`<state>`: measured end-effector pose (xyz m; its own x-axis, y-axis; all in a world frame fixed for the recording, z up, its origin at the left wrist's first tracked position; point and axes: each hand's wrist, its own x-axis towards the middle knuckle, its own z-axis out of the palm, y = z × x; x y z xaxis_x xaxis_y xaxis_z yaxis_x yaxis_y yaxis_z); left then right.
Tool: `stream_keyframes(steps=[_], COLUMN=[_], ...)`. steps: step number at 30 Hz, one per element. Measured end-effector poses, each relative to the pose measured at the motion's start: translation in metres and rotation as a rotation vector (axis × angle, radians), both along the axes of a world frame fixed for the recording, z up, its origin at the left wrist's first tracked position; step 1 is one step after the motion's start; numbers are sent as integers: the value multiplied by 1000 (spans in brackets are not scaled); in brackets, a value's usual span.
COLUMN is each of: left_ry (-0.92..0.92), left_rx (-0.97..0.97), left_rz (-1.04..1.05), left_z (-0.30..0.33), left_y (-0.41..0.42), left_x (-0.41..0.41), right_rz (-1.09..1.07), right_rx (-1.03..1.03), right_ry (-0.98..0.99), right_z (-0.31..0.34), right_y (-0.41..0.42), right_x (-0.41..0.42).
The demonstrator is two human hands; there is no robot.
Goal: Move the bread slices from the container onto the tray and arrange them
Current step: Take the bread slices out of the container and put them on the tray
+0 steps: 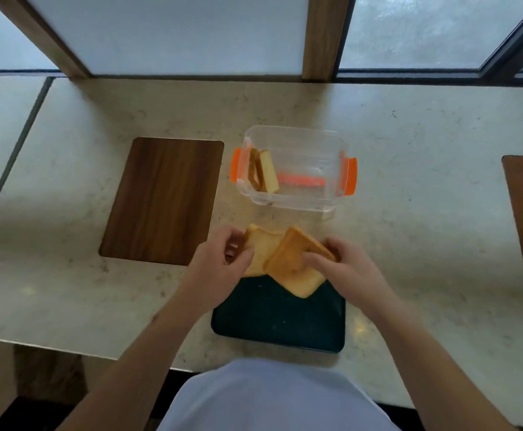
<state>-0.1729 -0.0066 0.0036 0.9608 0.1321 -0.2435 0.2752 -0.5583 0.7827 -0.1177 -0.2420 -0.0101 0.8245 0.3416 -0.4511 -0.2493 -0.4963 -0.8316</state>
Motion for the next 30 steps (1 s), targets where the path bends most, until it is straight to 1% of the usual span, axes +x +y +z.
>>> stream_keyframes(steps=[2,4,6,8,11,13,14,15,17,19,22,25,26,27,28,30], left_ry=[28,38,84,199,396,461,487,514,553,541,520,492,474,454,435,400], left_rx=[-8,-29,-73,-192,-488,-642,-664,-629,-457,-315,-222,-135,-87,-26,43,189], left_rz=[-18,-36,-11,140,456,565,580,566,476,397,323,279,258,228,195,127], left_z=[-20,-39,-58,-74,-93,-103,-107,-111,-116,-118,-119,-123,-124,-125,-125,-125], left_y=[-3,-4,-4,-3,-3,-5,-6,-7,-7,-6,1,11,13,16,18,19], left_x=[-20,-37,-48,-53,-53,-53,-54,-54,-52,-49,-47,-46,-46,-46,-46,-49], right_rz=[-103,-230,-344,-462,-627,-695,-717,-730,-728,-701,-672,-580,-544,-485,-379,-94], right_rx=[41,140,212,303,510,603,627,632,592,549,553,509,446,322,125,-310], right_ry=[164,320,445,550,680,728,746,761,773,771,798,819,810,768,676,368], right_z=[-28,-51,-69,-80,-91,-95,-98,-100,-103,-106,-109,-111,-112,-113,-114,-117], right_y=[-6,-11,-15,-18,-24,-26,-25,-25,-22,-19,-11,-2,2,6,9,11], right_x=[-21,-42,-60,-71,-76,-74,-72,-71,-69,-66,-62,-64,-66,-68,-70,-73])
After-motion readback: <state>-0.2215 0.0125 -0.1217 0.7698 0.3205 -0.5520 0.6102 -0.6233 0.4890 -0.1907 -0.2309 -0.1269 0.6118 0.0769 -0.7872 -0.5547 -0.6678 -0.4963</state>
